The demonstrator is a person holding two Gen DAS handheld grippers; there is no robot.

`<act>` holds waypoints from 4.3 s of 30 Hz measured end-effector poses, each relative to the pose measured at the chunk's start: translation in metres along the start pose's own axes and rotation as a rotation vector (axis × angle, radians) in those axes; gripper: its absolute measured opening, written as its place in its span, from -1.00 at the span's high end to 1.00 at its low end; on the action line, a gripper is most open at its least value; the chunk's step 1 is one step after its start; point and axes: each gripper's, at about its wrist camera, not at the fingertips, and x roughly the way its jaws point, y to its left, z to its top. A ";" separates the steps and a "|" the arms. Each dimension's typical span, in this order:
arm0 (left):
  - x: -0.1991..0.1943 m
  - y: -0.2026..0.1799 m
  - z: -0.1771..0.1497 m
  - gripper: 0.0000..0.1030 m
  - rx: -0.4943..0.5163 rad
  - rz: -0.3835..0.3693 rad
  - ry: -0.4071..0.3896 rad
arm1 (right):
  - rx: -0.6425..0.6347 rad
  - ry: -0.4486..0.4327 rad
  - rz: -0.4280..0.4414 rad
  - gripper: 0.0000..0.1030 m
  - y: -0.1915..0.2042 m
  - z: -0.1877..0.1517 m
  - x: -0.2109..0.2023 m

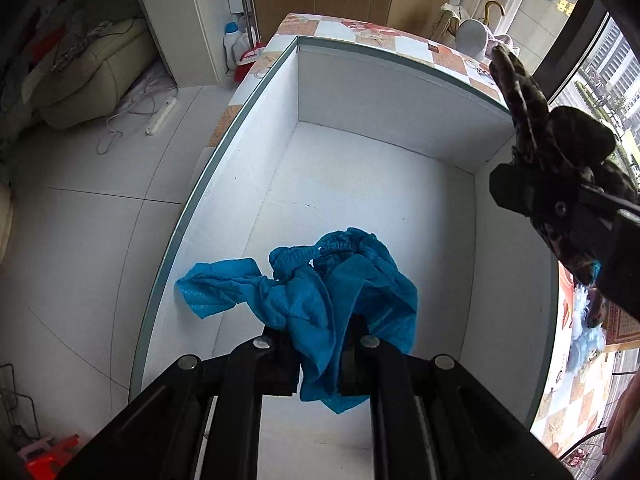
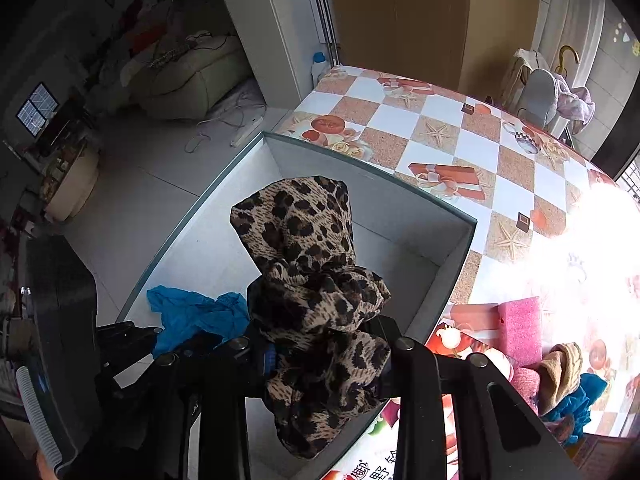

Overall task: Organize soft objects
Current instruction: 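Open both grippers to drop the scarf and shoe covers into the box, then move both grippers back toward the pile of soft items, then grasp the pink sponge with the left gripper while the right gripper grasps the light-blue fluffy item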

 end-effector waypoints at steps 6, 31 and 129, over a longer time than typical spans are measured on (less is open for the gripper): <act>0.004 0.004 0.002 0.75 -0.009 -0.010 0.012 | -0.040 0.029 -0.054 0.33 0.007 0.012 0.010; -0.052 -0.030 -0.034 -0.54 0.056 -0.071 -0.139 | -0.003 -0.212 -0.047 -0.42 -0.032 -0.048 -0.080; 0.013 -0.204 -0.176 0.06 0.233 -0.081 -0.164 | -0.067 -0.216 -0.215 -0.42 -0.129 -0.247 -0.065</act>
